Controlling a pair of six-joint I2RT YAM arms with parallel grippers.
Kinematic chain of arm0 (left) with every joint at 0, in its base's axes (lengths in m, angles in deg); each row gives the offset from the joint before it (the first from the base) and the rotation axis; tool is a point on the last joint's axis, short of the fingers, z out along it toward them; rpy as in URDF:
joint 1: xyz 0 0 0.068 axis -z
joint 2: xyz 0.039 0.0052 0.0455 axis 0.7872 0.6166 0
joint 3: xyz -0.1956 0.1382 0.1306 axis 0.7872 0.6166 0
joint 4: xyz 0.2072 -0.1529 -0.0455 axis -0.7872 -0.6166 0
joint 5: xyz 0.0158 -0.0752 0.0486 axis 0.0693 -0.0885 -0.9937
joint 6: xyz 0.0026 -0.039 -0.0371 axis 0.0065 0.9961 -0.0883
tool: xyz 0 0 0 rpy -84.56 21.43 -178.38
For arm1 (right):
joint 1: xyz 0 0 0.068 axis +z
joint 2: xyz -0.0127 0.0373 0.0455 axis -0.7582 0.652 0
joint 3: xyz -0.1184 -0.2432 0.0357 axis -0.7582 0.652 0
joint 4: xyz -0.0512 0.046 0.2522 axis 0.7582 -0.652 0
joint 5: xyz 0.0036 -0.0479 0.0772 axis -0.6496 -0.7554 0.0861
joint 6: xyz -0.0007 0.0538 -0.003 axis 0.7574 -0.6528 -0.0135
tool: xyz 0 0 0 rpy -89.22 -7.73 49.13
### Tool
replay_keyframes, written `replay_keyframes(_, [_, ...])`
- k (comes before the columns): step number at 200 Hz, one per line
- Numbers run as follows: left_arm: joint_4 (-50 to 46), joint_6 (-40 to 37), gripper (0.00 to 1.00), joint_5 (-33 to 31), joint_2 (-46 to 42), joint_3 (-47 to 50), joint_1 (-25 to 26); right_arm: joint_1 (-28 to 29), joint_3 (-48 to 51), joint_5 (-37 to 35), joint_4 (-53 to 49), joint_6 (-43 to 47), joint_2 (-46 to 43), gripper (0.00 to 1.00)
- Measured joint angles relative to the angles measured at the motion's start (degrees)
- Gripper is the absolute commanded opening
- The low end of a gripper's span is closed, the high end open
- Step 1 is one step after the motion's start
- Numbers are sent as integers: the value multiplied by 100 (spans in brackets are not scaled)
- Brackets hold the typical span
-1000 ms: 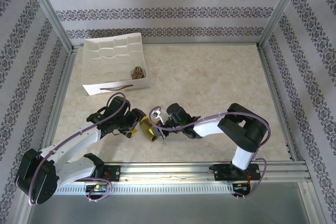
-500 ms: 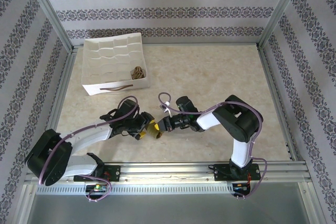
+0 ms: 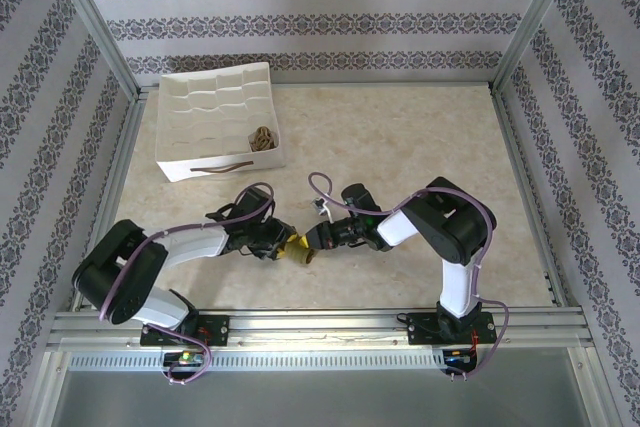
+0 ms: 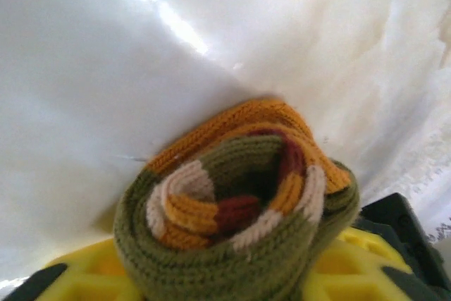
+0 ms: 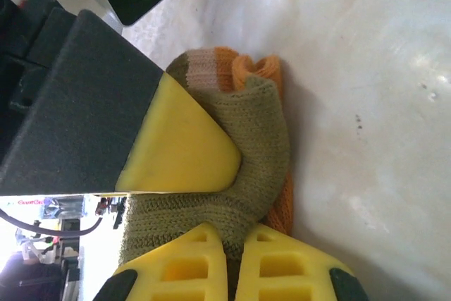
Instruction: Roll the socks
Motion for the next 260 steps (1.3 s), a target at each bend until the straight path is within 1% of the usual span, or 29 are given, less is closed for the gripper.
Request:
replay_keyframes(11, [251, -13, 0, 37, 96, -20, 0, -96, 37, 37, -22, -4, -31, 9])
replay_keyframes(33, [638, -15, 0, 50, 192, -24, 0, -219, 127, -96, -142, 20, -223, 23])
replay_keyframes(46, [778, -17, 0, 59, 181, -24, 2, -197, 254, -442, -308, 101, -538, 30])
replay_keyframes(58, [809, -15, 0, 50, 129, -24, -2, -168, 444, -935, -584, 243, -1071, 38])
replay_keyframes(70, [702, -28, 0, 28, -46, -26, -61, -107, 654, -1475, -890, 417, -1878, 44])
replay_keyframes(86, [225, -168, 0, 7, -463, -103, -302, -59, 817, -2243, -1182, 688, -3062, 47])
replay_keyframes(104, [-520, -485, 0, 37, -903, -553, -772, -37, 826, -3211, -1434, 1056, -4297, 48])
replay_keyframes(117, [-942, -765, 0, 103, -1075, -1045, -1156, -37, 804, -3814, -1615, 1327, -4940, 48])
replay_keyframes(132, [-1434, -1154, 0, 192, -1121, -1714, -1593, -37, 721, -4391, -1958, 1672, -5377, 47])
replay_keyframes(157, [-2127, -1827, 0, 306, -909, -2820, -2253, -37, 483, -4957, -2535, 2186, -5587, 45])
replay_keyframes(192, [-2651, -2479, 0, 341, -105, -4166, -2951, -37, -149, -5257, -3263, 2673, -5362, 45])
replay_keyframes(233, [-3021, -3025, 0, 315, 1003, -5195, -3311, -37, -809, -5309, -3560, 3060, -5064, 45])
replay_keyframes(260, [-3222, -3303, 0, 319, 1471, -5445, -3480, -37, -918, -5300, -3617, 3182, -4959, 45])
